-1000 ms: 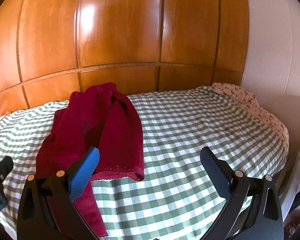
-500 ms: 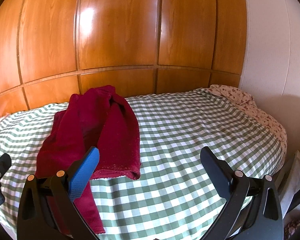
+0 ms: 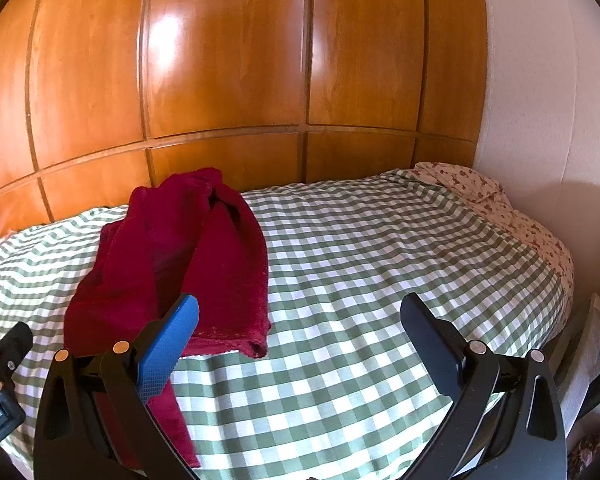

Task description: Fold small clothes

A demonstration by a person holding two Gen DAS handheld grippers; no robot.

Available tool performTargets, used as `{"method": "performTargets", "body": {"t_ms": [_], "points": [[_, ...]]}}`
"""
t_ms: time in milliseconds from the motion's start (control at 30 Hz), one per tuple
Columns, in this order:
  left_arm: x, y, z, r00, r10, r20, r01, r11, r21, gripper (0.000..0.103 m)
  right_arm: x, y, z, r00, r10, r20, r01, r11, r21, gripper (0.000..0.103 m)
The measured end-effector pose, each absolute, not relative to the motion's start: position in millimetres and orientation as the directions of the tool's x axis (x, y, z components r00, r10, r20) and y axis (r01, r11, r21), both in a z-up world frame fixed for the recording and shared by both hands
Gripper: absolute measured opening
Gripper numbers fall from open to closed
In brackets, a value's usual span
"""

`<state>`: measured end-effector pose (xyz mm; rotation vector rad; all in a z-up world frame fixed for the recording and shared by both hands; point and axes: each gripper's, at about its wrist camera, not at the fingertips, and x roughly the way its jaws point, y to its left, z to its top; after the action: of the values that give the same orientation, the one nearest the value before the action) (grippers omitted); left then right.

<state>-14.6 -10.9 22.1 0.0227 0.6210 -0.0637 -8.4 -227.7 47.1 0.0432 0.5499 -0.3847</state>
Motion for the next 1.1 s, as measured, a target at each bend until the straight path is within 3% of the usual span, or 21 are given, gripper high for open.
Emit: {"method": "performTargets", "body": {"t_ms": [300, 600, 767, 800, 867, 900, 933, 1000, 1100], "points": [[-4.3, -25.2, 7.2, 0.781, -0.073, -0.62, 0.117, 0.993, 0.03, 0.101, -2.6, -242.4, 33.9, 0.757, -0.349, -0.552, 0.389, 0.92, -0.049, 0.1], [8.1, -53.8, -24.6, 0.718, -0.146, -0.681, 0.265, 0.961, 0.073, 0.1, 4.4, -256.7, 21.1, 0.726, -0.366, -0.582, 0.415, 0.908, -0.054, 0.1], [11.5, -80.1, -55.0, 0.653, -0.167, -0.739, 0.379, 0.917, 0.128, 0.083, 9.0, -259.9, 14.3, 0.707, -0.373, -0.601, 0.42, 0.905, -0.069, 0.1], [11.1, -83.9, -60.7, 0.649, -0.162, -0.744, 0.391, 0.909, 0.143, 0.075, 9.5, -259.8, 14.2, 0.706, -0.373, -0.602, 0.418, 0.906, -0.071, 0.1], [11.2, -87.2, -69.2, 0.653, -0.147, -0.743, 0.404, 0.898, 0.177, 0.053, 10.7, -258.7, 14.4, 0.708, -0.374, -0.599, 0.411, 0.908, -0.081, 0.1], [10.9, -86.2, -69.2, 0.646, -0.168, -0.745, 0.418, 0.894, 0.161, 0.027, 11.6, -257.7, 14.8, 0.711, -0.37, -0.598, 0.405, 0.911, -0.082, 0.1], [11.5, -83.5, -67.1, 0.637, -0.186, -0.748, 0.424, 0.895, 0.139, 0.01, 13.2, -256.5, 15.6, 0.716, -0.361, -0.597, 0.392, 0.916, -0.083, 0.1], [13.6, -70.4, -56.7, 0.621, -0.23, -0.749, 0.422, 0.903, 0.073, 0.007, 15.8, -254.9, 18.3, 0.731, -0.339, -0.593, 0.364, 0.928, -0.081, 0.1], [21.4, -29.3, -24.4, 0.6, -0.372, -0.708, 0.395, 0.908, -0.143, 0.006, 19.3, -253.5, 27.1, 0.769, -0.27, -0.58, 0.307, 0.951, -0.036, 0.1]]}}
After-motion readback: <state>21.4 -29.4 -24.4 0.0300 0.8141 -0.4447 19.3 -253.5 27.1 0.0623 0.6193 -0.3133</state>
